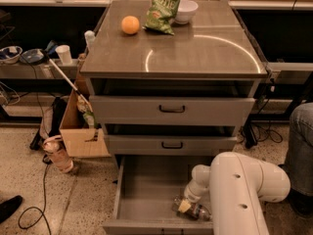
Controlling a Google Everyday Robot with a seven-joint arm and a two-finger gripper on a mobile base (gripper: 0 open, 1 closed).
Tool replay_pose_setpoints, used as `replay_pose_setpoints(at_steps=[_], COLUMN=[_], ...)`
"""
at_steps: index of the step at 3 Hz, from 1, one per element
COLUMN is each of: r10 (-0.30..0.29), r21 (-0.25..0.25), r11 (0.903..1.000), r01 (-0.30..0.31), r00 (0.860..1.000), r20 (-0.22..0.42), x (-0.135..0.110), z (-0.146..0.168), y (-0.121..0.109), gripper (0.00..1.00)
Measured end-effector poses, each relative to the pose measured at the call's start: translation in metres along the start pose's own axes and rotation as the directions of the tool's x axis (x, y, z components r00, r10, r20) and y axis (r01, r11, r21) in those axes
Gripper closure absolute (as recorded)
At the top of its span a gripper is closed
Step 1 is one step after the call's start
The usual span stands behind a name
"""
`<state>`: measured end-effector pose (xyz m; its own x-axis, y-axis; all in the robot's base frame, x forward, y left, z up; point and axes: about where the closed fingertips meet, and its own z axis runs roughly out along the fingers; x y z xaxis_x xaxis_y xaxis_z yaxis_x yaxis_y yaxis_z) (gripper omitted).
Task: Pick water bottle from bottom drawer and place on counter
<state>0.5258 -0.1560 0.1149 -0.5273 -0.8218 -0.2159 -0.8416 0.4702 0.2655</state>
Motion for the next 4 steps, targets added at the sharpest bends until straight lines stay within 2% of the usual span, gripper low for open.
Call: replay_pose_setpoints(at_steps=[1,2,3,4], r10=[0.012,0.022,0.014,-0.019], r21=[-0.005,0.008,0.018,0.005], r11=[0.9999,0.9997,0.9997,0.9998], r01=[-0.012,-0.023,-0.015,0.019], r00=[1.000,0.998,0.998,0.994], r20=[0.018,0.052,0.063,0.103], x=[0.002,0.009,0.012,0.005], z=[-0.016,-0.063,-0.095,-0.134], y=[0.005,0.018,0.031,0.048], gripper=[1.00,1.00,1.00,1.00])
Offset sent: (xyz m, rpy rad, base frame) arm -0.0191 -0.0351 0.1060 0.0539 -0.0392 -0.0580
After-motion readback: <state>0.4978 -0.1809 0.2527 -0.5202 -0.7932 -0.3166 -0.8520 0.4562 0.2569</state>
